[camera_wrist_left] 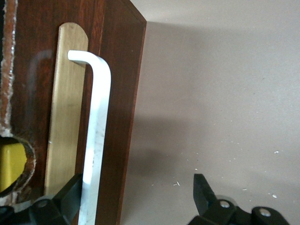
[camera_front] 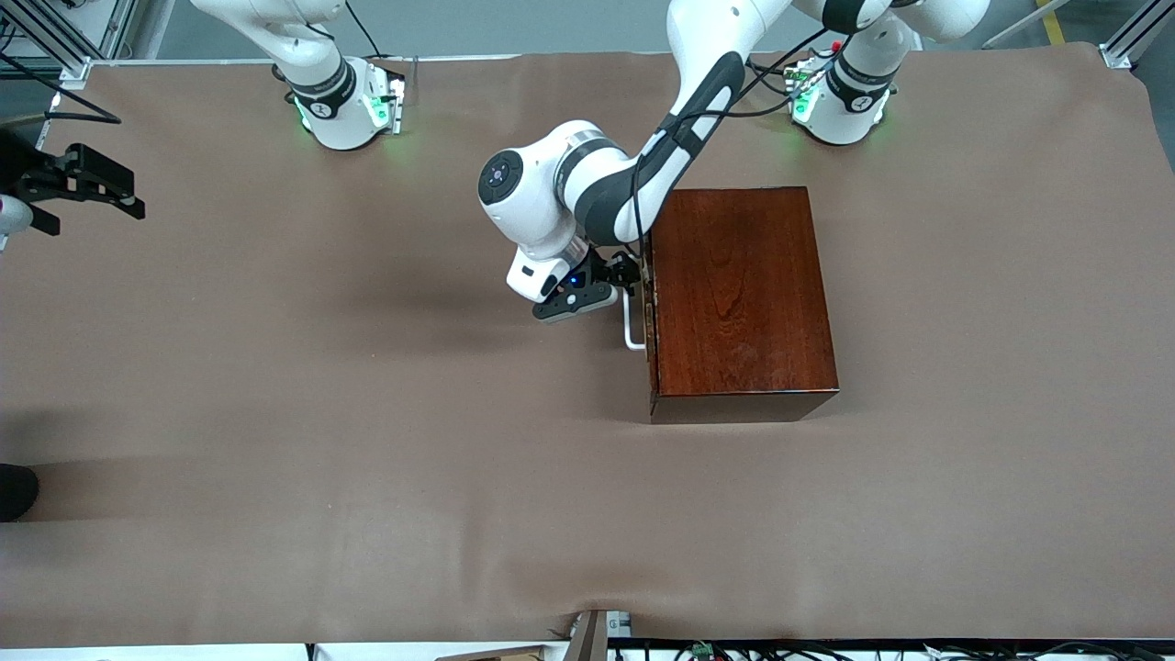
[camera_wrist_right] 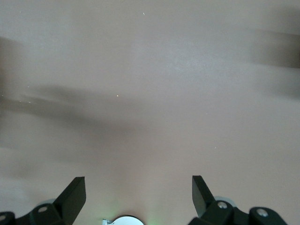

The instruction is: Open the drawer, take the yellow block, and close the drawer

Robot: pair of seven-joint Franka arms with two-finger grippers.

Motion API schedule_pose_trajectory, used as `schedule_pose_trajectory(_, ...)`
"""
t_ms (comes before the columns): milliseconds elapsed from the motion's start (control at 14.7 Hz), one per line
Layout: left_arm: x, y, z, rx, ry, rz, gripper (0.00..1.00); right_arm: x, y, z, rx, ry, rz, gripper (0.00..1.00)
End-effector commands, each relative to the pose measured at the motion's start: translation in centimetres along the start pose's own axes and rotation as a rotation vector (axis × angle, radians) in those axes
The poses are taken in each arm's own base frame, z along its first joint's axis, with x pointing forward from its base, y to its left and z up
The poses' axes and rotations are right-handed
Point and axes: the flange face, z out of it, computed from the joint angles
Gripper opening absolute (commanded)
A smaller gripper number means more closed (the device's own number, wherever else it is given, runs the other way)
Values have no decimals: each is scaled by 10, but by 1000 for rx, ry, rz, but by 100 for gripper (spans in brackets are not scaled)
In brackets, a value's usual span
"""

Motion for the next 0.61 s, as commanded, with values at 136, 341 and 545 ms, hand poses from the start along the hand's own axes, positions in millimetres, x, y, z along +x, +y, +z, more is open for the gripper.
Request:
schedule_pose_trajectory(136, -20, 30, -15, -124, 30, -39, 100, -3, 4, -1, 4, 1, -1, 100)
schedule_pose_trajectory(341, -27, 37, -20, -160, 31, -69, 100, -3, 5, -1, 4, 0, 0, 100)
schedule_pose_trajectory(545, -35, 43, -26, -191, 35, -76, 100, -1, 6, 2, 9, -5, 1, 100)
